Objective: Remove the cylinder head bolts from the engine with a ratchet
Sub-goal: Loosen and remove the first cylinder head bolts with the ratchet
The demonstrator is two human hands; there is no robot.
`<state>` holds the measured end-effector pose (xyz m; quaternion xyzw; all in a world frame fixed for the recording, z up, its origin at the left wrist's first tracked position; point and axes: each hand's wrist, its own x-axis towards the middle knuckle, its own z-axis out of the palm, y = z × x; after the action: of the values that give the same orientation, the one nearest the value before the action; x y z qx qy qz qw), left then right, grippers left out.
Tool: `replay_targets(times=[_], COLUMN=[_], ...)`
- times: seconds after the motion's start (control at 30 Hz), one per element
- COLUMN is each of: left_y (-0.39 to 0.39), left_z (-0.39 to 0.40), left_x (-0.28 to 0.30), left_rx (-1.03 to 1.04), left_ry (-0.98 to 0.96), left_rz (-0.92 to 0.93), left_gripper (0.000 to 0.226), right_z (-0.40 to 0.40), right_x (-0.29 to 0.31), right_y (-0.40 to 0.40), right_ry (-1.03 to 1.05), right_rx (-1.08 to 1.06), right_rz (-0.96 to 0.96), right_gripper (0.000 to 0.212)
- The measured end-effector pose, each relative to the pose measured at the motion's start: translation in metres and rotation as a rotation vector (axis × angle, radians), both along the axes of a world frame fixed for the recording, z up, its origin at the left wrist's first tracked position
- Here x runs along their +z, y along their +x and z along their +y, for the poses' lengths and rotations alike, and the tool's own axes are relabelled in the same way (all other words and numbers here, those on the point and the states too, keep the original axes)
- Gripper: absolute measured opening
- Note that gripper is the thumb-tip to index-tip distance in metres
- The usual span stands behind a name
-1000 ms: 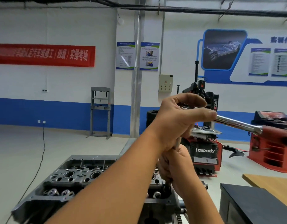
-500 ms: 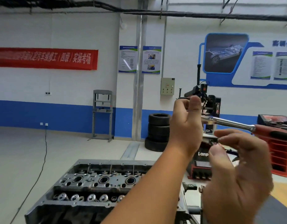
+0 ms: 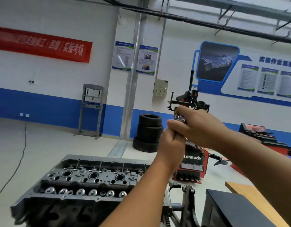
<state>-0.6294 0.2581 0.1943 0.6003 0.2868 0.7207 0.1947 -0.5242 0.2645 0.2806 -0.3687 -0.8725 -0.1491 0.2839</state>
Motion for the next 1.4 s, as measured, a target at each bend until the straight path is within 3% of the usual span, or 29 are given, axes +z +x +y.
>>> replay_targets(times=[0.1, 0.2, 0.27, 0.33, 0.4, 0.5, 0.57, 0.63, 0.67, 0.73, 0.8, 0.87, 0.93, 1.03, 1.1, 1.13, 1.2, 1.27, 1.33, 1.4], left_y=[0.003, 0.002, 0.000, -0.003, -0.007, -0.010, -0.008, -0.005, -0.002, 0.000, -0.001, -0.004, -0.006, -0.008, -0.006, -0.003, 0.002, 0.002, -0.001, -0.002], left_z=[0.005, 0.000, -0.009, -0.016, -0.023, -0.030, -0.029, -0.024, -0.022, -0.019, -0.019, -0.020, -0.023, -0.025, -0.022, -0.020, -0.016, -0.012, -0.012, -0.013], left_x=[-0.004, -0.007, -0.006, -0.004, -0.001, -0.006, -0.010, -0.012, -0.012, -0.012, -0.013, -0.015, -0.018, -0.020, -0.021, -0.020, -0.017, -0.019, -0.023, -0.024], left_rx=[0.075, 0.059, 0.005, -0.015, -0.040, -0.071, -0.043, 0.066, 0.116, 0.159, 0.137, 0.090, 0.053, 0.065, 0.104, 0.133, 0.189, 0.195, 0.156, 0.134], left_ry=[0.002, 0.008, -0.022, -0.060, -0.080, -0.064, -0.040, -0.023, -0.018, -0.005, 0.020, 0.023, 0.009, 0.007, 0.025, 0.029, 0.030, 0.025, 0.028, 0.022], left_rz=[0.009, 0.027, 0.038, 0.053, 0.060, 0.049, 0.069, 0.109, 0.120, 0.099, 0.057, 0.057, 0.057, 0.032, 0.035, 0.044, 0.052, 0.034, 0.038, 0.052], left_gripper=[0.028, 0.023, 0.026, 0.033, 0.035, 0.037, 0.036, 0.037, 0.040, 0.042, 0.036, 0.038, 0.042, 0.045, 0.049, 0.051, 0.048, 0.043, 0.053, 0.060], right_z=[-0.010, -0.021, -0.024, -0.024, -0.022, -0.021, -0.023, -0.030, -0.034, -0.042, -0.045, -0.040, -0.029, -0.028, -0.036, -0.041, -0.056, -0.063, -0.057, -0.046], right_x=[0.004, 0.024, 0.042, 0.054, 0.056, 0.046, 0.037, 0.035, 0.036, 0.041, 0.048, 0.052, 0.050, 0.044, 0.033, 0.028, 0.024, 0.034, 0.043, 0.042], right_y=[-0.005, 0.006, 0.021, 0.031, 0.027, 0.014, 0.012, 0.012, 0.012, 0.010, 0.012, 0.021, 0.036, 0.049, 0.046, 0.042, 0.036, 0.037, 0.040, 0.038], right_ry=[-0.007, -0.251, -0.580, -0.711, -0.559, -0.184, -0.007, -0.054, -0.175, -0.532, -0.715, -0.618, -0.367, -0.107, -0.183, -0.328, -0.726, -0.912, -0.832, -0.518], right_rx=[-0.155, -0.081, 0.056, 0.131, 0.089, -0.049, -0.159, -0.233, -0.237, -0.208, -0.131, -0.072, -0.090, -0.187, -0.184, -0.151, -0.053, 0.017, -0.031, -0.166], right_rz=[-0.107, -0.129, -0.080, -0.122, -0.223, -0.350, -0.403, -0.434, -0.402, -0.253, -0.167, -0.242, -0.327, -0.250, -0.247, -0.232, -0.117, -0.067, -0.110, -0.135], right_gripper=[0.047, 0.030, 0.045, 0.066, 0.065, 0.035, 0.030, 0.016, 0.007, 0.017, 0.034, 0.033, 0.025, 0.027, 0.014, 0.011, 0.024, 0.030, 0.018, 0.012])
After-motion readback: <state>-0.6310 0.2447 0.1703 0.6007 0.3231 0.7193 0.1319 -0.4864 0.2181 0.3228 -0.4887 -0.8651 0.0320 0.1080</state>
